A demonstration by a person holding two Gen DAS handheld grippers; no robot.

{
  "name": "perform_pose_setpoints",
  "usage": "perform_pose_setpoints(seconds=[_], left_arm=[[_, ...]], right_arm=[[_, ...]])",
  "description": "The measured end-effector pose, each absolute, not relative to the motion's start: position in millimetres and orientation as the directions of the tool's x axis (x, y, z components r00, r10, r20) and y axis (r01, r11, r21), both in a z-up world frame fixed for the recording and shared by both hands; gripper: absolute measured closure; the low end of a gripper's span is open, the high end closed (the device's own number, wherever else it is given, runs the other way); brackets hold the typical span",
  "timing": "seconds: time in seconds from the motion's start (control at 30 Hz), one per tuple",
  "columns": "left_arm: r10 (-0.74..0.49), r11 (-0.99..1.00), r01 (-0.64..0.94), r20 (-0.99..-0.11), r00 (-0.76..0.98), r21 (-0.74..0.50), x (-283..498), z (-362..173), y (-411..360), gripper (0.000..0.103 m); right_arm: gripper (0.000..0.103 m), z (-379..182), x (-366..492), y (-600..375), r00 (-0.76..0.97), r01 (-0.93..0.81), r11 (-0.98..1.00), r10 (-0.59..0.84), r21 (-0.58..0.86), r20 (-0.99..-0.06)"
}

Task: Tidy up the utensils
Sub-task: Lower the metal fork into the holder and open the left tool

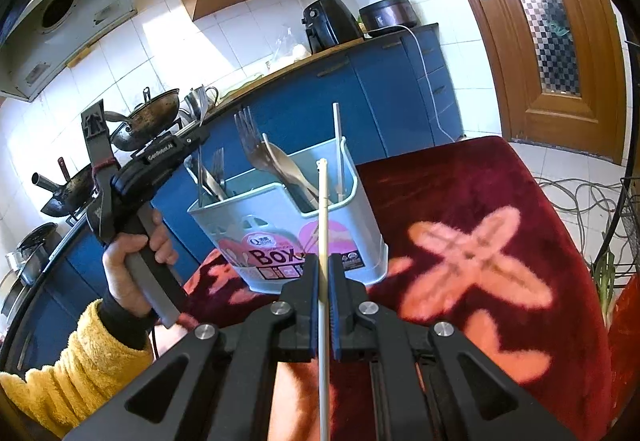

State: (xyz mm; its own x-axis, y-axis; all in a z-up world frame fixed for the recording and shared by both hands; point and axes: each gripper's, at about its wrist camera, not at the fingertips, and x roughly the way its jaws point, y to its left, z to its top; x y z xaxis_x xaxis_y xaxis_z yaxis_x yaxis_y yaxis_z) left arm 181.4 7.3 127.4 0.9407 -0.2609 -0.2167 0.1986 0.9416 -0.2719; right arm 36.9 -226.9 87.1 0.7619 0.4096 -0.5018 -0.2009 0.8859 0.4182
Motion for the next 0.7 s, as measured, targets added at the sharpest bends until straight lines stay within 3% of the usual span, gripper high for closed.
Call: perform_pose_setpoints(seconds=[0.23,0.7], left_arm=[[-0.244,0.944,0.198,-0.151,0.958,-0.265,171.3,124.0,8.6,0.099],[-0.203,0.966,0.183,-0.096,0.974,-0.185,149.9,106.4,-5.0,0.099]], right_arm=[[0.097,95.3,56.3,-222.2,0.769,-0.211,0.897,0.398,0.389,-0.5],[0.097,137.0,135.2,-205.4,0.92,-0.21,0.917,0.303,0.339,-0.249]])
